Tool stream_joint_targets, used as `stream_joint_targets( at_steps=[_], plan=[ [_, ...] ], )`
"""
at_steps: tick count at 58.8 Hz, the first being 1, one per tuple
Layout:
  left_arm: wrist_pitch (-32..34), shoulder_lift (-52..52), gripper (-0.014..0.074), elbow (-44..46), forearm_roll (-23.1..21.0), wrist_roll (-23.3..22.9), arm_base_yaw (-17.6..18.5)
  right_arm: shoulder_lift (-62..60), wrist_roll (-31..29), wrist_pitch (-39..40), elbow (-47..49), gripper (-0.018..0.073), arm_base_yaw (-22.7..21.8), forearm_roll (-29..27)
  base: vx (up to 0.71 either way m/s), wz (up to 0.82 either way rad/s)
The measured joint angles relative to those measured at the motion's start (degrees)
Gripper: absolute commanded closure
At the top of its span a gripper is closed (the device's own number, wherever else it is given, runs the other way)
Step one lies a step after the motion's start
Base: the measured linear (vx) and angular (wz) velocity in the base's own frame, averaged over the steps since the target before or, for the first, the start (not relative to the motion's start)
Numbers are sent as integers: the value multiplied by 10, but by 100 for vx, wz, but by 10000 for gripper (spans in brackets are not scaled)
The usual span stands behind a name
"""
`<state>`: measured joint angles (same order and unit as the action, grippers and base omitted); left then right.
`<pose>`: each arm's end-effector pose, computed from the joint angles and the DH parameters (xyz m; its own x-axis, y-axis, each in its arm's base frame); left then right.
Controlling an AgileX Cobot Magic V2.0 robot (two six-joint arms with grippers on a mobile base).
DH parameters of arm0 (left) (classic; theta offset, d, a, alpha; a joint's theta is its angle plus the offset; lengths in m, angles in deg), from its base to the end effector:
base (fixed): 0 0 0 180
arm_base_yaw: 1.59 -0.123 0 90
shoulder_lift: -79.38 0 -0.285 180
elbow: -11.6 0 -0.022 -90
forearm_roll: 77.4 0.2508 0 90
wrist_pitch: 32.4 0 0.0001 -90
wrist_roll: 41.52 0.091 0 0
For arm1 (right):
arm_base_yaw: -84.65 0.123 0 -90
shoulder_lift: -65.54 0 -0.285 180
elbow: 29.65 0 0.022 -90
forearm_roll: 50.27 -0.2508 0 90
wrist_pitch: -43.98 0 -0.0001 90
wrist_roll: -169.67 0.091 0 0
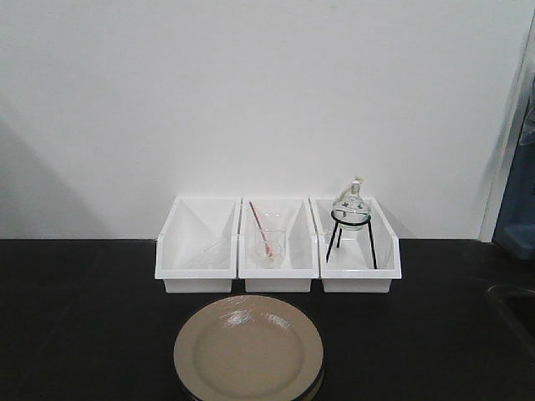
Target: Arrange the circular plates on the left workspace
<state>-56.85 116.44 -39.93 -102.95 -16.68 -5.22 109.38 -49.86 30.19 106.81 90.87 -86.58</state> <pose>0.1072 -0.0095 0.2909 -0.3534 0.0003 -0.9355 0.1123 0.9928 -0.0421 0.1309 0.0272 0.3403 -0.1305 -0.0840 -0.9879 -0.2558 0.9655 -0.0483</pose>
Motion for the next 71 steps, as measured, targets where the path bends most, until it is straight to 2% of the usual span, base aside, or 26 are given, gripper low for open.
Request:
stream_joint_targets(
  at_steps=[13,45,53,60,71],
  plan=[
    [23,-44,596,-10,-23,13,0,-4,0,11,-9,563,0,-1,0,0],
    [1,-47,596,-10,-24,13,0,-4,0,11,-9,563,0,-1,0,0],
    [1,-75,596,-11,-23,13,0,-4,0,11,-9,563,0,-1,0,0],
    [10,-127,596,-31,22,1,0,-4,0,11,-9,563,0,-1,0,0],
    [16,-237,596,-117,108,-61,0,-4,0,11,-9,563,0,-1,0,0]
  ],
)
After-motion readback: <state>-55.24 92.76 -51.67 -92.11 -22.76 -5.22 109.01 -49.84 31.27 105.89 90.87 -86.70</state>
